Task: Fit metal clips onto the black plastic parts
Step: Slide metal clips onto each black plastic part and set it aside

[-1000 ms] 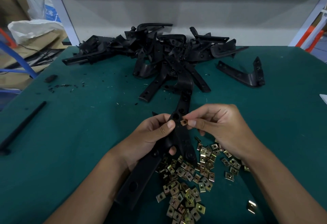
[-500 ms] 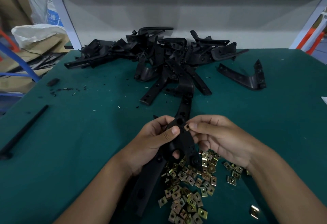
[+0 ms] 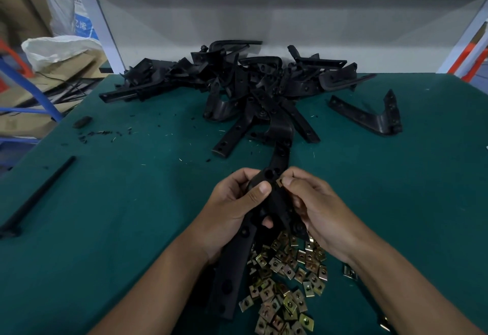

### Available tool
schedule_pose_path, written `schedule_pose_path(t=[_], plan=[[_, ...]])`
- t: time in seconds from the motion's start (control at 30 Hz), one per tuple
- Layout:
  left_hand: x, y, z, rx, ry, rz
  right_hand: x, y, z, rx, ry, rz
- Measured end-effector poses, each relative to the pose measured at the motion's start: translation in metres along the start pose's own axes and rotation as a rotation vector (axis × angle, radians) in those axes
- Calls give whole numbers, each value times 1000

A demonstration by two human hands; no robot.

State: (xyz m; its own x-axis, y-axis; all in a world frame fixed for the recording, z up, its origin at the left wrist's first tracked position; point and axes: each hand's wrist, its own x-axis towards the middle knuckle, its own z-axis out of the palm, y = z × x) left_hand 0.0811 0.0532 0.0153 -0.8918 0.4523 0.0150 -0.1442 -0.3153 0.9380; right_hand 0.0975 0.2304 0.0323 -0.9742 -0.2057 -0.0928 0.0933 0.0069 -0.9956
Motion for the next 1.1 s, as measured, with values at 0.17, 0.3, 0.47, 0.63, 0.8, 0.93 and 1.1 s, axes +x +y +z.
schedule_pose_path(t=[0.17,0.3,0.47,0.63,0.8,0.93,1.1], plan=[[0,1,-1,0,5,5,-3,-3,-3,-61,-39,-8],[-1,0,-5,-9,-65,-31,-8,-8,-9,-218,-125,-26],[-1,-3,-5,19,-65,-11,-9,-12,-10,-271,-146,5],[1,-1,-2,13,-46,9,-11,-11,-7,-252,-195,-2],[-1,2,2,-59,-110,-27,-10,-14,-7,-82,-209,-45],[1,4,-3,-138,-113,-32,-6,-13,-30,-500,28,-160],[5,6,-20,-325,-7,-77,-4,-8,-50,-953,-128,-77]])
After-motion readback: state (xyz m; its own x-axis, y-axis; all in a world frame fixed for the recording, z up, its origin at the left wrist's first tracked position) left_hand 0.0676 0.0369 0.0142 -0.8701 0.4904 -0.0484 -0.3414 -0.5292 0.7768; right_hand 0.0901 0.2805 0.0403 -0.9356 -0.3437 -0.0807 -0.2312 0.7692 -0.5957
